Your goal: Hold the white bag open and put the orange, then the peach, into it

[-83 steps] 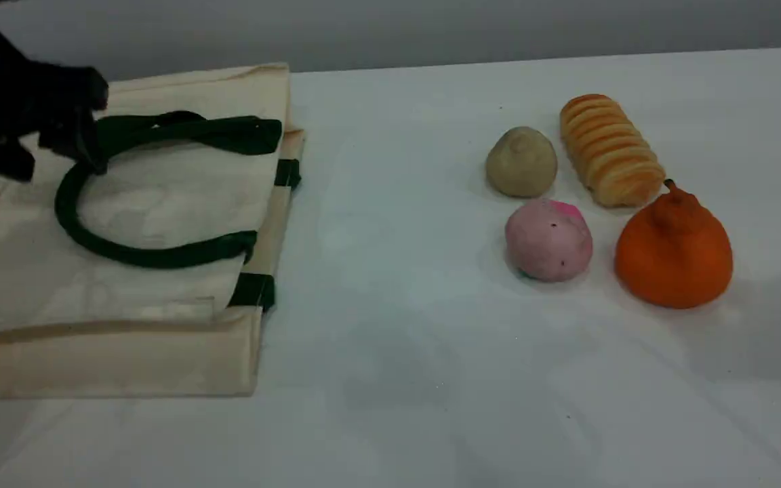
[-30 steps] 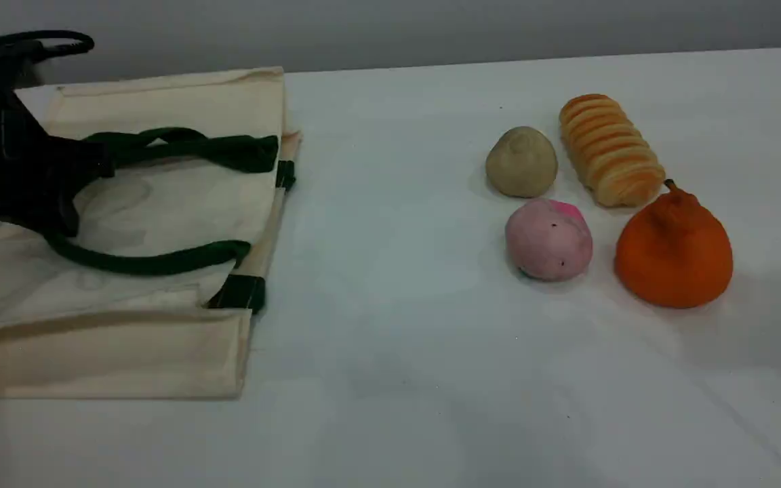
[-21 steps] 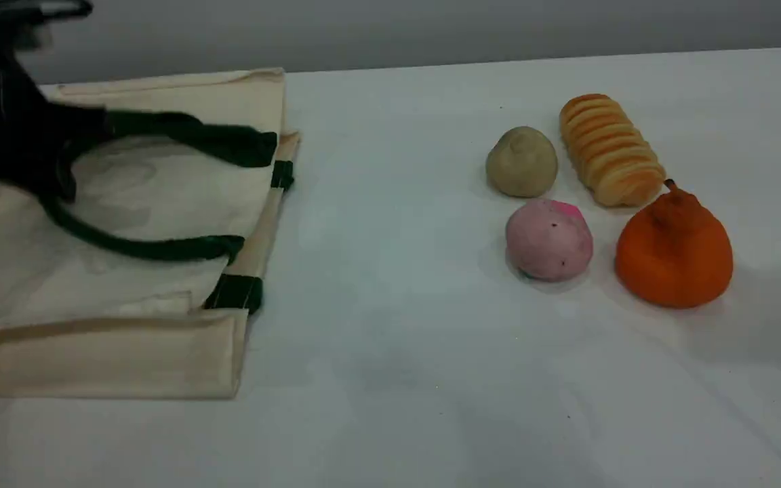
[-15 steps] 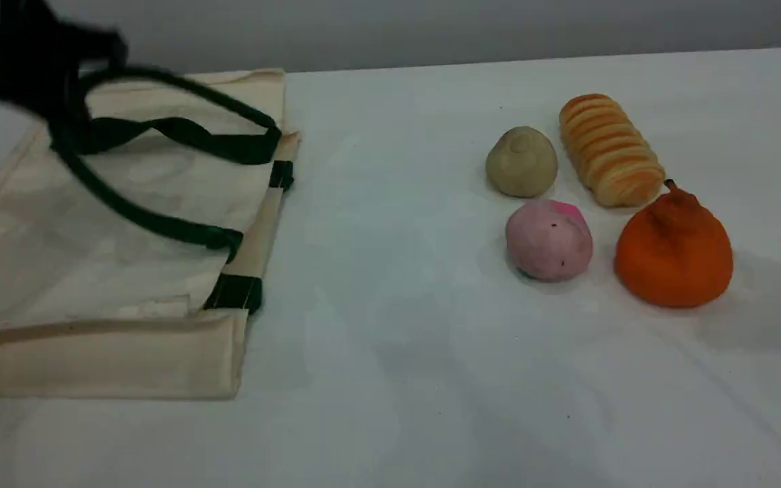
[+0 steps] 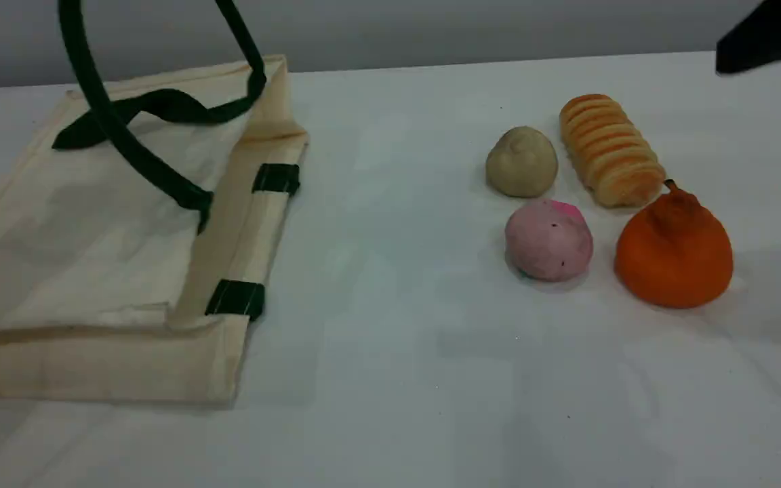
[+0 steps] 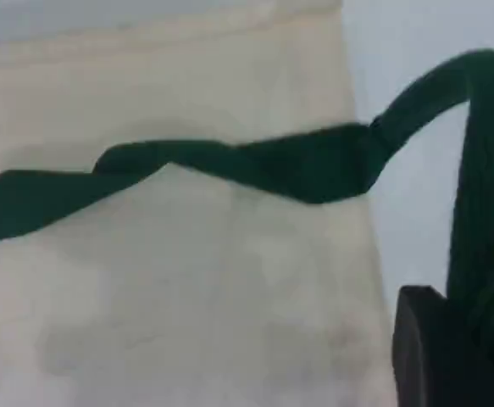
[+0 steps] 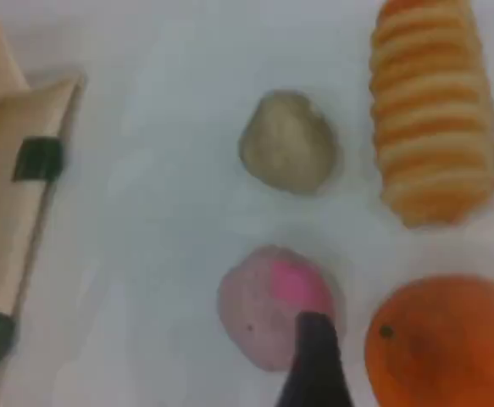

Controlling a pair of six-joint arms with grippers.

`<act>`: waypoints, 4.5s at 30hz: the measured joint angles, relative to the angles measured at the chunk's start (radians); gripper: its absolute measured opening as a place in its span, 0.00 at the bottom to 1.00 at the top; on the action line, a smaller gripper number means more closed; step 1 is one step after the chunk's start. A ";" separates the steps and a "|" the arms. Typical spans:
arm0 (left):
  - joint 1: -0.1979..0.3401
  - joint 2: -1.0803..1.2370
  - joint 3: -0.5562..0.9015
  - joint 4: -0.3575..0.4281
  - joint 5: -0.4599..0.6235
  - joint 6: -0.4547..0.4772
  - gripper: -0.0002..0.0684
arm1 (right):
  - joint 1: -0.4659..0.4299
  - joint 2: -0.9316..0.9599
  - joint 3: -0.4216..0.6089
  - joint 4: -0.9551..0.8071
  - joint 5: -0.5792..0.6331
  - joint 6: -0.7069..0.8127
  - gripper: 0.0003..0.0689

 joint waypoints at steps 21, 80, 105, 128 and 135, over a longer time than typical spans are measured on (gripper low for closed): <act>0.000 -0.180 -0.093 -0.128 0.193 0.114 0.11 | 0.000 0.123 0.000 0.037 -0.068 -0.076 0.71; -0.031 -0.268 -0.100 -0.146 0.208 0.123 0.11 | 0.000 0.524 -0.109 0.231 0.127 -0.227 0.10; -0.031 -0.265 -0.100 -0.142 0.198 0.127 0.11 | -0.001 0.189 -0.107 0.226 0.194 -0.226 0.07; -0.030 -0.265 -0.100 -0.120 0.191 0.127 0.11 | 0.535 0.061 -0.164 0.233 0.247 -0.227 0.07; -0.030 -0.265 -0.100 -0.120 0.195 0.127 0.11 | 0.621 0.169 -0.277 0.233 0.188 -0.227 0.07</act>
